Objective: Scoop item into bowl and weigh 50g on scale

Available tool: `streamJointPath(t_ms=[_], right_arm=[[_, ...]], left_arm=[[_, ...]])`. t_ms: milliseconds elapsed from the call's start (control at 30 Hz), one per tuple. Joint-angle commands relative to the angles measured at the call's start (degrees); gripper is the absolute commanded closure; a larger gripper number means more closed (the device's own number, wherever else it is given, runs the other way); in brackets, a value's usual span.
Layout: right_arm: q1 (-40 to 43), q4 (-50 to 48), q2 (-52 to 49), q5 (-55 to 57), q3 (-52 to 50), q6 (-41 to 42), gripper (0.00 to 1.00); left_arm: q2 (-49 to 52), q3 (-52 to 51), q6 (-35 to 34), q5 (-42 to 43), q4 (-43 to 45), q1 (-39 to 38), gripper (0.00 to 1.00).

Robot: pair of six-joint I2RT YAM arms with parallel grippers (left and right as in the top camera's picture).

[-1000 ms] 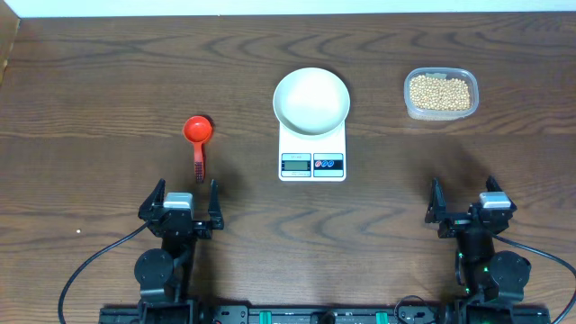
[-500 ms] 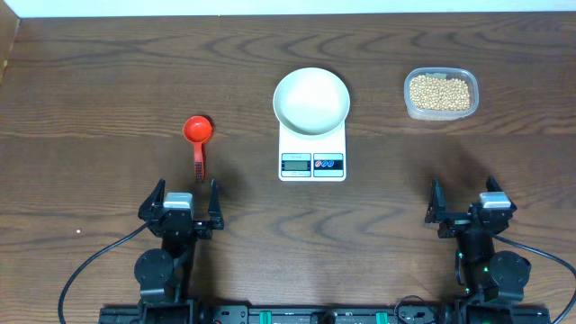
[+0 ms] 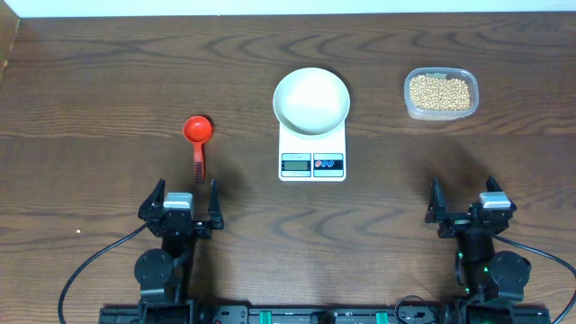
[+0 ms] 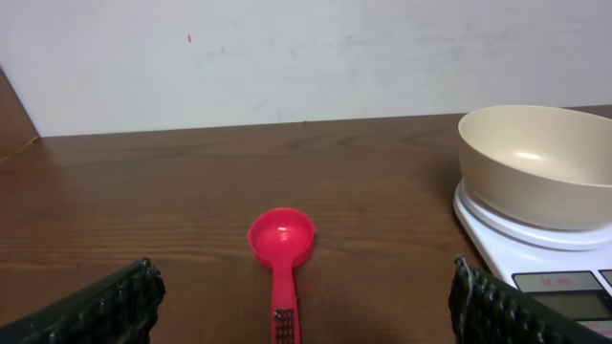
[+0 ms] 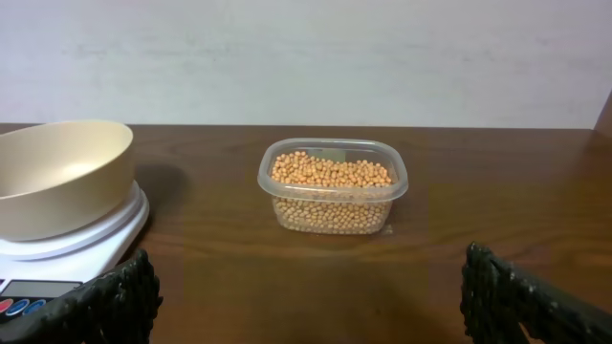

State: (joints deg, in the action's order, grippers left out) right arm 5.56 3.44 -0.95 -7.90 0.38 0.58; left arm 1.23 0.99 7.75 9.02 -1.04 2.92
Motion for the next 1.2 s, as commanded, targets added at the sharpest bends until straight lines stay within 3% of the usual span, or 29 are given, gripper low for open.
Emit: streamJointPath(t_ms=[0, 1167], right_arm=[[0.4, 0.2, 0.4, 0.0, -0.1, -0.3, 0.01], [0.4, 0.2, 0.4, 0.0, -0.1, -0.3, 0.01]], left_arm=[[0.2, -0.8, 0.1, 0.4, -2.3, 0.2, 0.03], [0.2, -0.8, 0.1, 0.4, -0.7, 0.2, 0.02]])
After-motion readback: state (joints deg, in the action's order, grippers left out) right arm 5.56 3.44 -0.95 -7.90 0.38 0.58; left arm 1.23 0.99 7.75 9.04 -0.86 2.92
